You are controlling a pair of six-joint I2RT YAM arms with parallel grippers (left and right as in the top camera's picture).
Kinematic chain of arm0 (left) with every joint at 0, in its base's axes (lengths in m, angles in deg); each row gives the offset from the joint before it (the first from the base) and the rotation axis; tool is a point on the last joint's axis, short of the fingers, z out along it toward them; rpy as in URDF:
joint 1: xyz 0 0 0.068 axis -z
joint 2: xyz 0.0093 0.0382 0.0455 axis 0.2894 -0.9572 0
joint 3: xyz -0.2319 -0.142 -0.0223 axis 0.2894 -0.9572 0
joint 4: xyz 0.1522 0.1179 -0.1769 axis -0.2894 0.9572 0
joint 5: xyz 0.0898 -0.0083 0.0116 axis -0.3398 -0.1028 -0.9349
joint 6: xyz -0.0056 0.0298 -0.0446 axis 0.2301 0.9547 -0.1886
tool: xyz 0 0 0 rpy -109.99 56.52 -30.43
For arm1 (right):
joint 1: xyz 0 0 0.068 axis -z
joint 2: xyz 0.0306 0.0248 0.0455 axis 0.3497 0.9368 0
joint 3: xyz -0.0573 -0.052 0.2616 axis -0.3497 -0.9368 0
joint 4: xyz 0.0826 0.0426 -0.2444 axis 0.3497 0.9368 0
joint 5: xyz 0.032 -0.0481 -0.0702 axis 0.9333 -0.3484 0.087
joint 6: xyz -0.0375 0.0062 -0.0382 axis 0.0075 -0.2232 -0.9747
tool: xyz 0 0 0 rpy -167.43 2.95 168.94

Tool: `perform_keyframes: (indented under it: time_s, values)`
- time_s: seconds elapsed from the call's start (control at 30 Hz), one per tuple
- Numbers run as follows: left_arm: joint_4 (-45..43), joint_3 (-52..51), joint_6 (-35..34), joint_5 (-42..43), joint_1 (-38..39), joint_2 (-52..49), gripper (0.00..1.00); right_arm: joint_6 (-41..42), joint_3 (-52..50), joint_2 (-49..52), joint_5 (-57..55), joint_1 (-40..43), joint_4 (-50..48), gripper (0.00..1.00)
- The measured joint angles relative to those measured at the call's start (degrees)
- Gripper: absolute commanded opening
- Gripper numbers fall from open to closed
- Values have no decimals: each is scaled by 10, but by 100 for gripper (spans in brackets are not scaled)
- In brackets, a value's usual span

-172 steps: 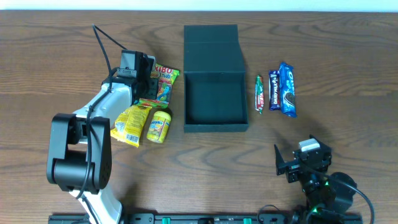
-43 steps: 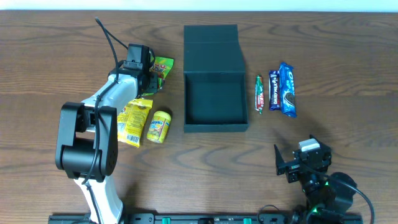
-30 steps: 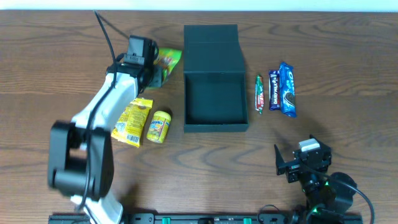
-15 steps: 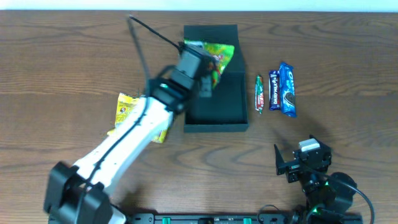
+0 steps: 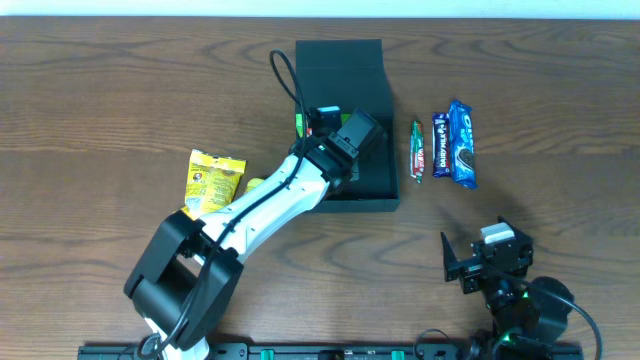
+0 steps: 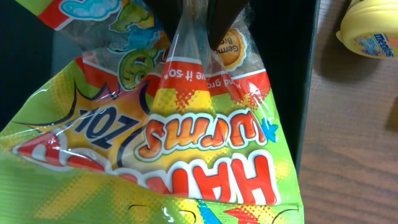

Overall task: Pack container
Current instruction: 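Carry the Haribo bag into the green box and release it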

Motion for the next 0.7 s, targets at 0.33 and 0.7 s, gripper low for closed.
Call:
perform_keyframes:
  time_s: [0.33, 0.7]
  values:
    - [12, 0, -16, -6, 0, -1, 94, 0, 0, 0, 0, 0, 0, 99]
    - [22, 0, 50, 26, 0, -1, 95, 0, 0, 0, 0, 0, 0, 99]
